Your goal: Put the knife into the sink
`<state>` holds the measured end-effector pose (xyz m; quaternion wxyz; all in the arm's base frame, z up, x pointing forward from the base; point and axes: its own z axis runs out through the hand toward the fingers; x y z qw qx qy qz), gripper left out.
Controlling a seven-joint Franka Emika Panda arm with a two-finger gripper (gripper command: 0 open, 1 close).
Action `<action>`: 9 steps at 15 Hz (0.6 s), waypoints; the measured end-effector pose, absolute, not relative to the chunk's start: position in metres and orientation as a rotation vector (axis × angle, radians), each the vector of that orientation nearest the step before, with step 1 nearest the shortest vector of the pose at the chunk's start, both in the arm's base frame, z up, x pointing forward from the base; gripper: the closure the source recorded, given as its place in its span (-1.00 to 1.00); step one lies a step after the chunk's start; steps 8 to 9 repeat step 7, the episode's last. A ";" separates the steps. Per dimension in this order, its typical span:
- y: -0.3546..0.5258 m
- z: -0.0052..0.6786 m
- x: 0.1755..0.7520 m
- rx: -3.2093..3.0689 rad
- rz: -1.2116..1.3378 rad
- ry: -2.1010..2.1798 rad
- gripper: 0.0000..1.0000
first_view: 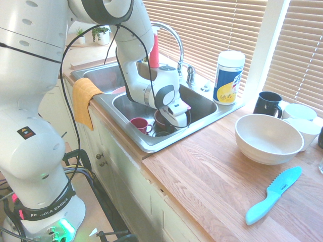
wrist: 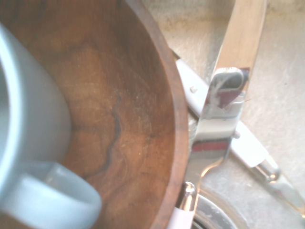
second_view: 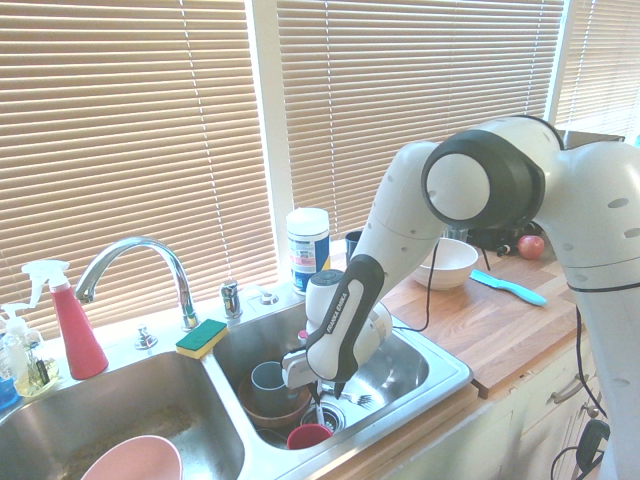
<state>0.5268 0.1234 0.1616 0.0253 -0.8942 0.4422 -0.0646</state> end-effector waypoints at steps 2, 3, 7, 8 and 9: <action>0.129 0.193 0.522 -2.761 -0.234 1.333 -1.00; 0.132 0.213 0.518 -2.770 -0.250 1.312 -1.00; 0.129 0.291 0.498 -2.799 -0.265 1.297 -1.00; 0.129 0.291 0.498 -2.799 -0.265 1.297 -1.00; 0.129 0.291 0.498 -2.799 -0.265 1.297 -1.00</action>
